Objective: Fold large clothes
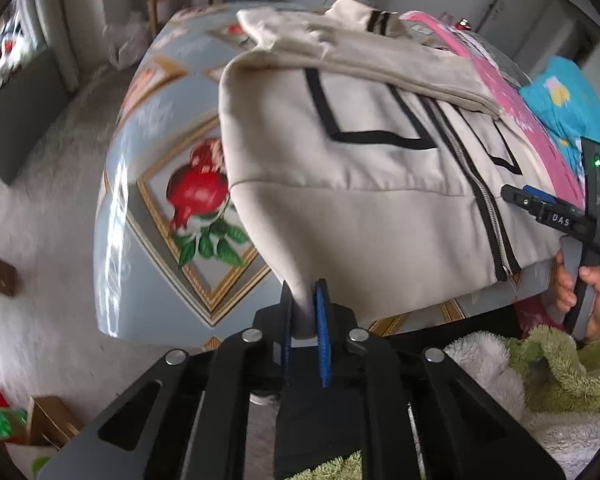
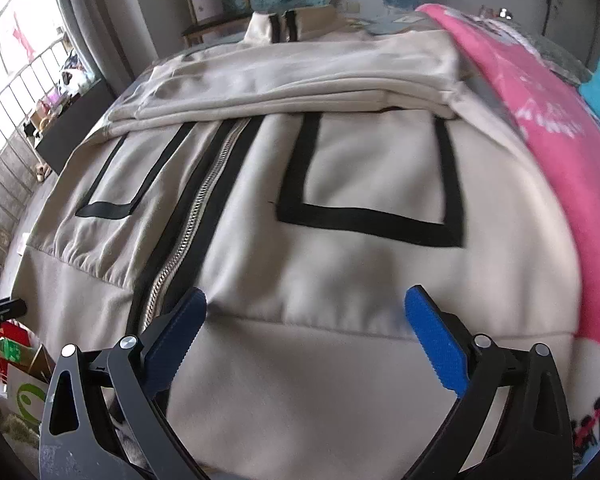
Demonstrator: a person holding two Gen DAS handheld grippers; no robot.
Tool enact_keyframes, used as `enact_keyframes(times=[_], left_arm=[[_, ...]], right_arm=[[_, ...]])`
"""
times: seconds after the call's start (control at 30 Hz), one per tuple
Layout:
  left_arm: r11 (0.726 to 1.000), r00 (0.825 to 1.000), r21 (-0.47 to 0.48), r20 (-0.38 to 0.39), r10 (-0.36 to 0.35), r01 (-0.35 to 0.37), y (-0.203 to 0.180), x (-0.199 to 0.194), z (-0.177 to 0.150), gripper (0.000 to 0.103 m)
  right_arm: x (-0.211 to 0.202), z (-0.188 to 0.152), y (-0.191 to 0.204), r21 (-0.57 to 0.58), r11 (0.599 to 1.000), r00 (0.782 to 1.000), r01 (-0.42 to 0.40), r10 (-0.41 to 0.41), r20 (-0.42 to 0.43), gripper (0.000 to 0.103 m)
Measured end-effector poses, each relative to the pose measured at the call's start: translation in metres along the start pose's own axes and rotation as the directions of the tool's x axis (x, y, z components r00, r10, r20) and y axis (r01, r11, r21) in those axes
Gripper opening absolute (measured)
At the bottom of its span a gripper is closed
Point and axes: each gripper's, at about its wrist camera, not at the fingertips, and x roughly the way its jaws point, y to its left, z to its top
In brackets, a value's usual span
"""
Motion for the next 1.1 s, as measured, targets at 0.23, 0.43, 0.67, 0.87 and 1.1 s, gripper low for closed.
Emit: enact_keyframes(times=[0.23, 0.43, 0.67, 0.87, 1.1], left_arm=[[0.998, 1.000, 0.063, 0.005, 0.025, -0.026, -0.007, 0.001, 0.001, 0.010], [0.999, 1.000, 0.053, -0.007, 0.008, -0.008, -0.002, 0.005, 0.000, 0.010], [0.999, 1.000, 0.043, -0.008, 0.006, -0.006, 0.000, 0.007, -0.003, 0.010], [0.999, 1.000, 0.045, -0.002, 0.013, -0.013, 0.000, 0.006, -0.004, 0.010], [0.998, 0.999, 0.055, 0.021, 0.026, -0.027, -0.002, 0.005, -0.007, 0.009]], right_arm=[[-0.045, -0.016, -0.061, 0.158, 0.983, 0.995, 0.094, -0.097, 0.011, 0.085], [-0.065, -0.040, -0.095, 0.261, 0.952, 0.987, 0.160, -0.157, -0.031, 0.072], [-0.059, -0.060, -0.098, 0.289, 0.946, 0.989, 0.144, -0.125, -0.084, 0.056], [-0.063, -0.066, -0.093, 0.251, 0.952, 0.984, 0.172, -0.153, -0.092, 0.040], [-0.074, -0.075, -0.085, 0.210, 0.955, 0.977, 0.210, -0.196, -0.086, 0.011]])
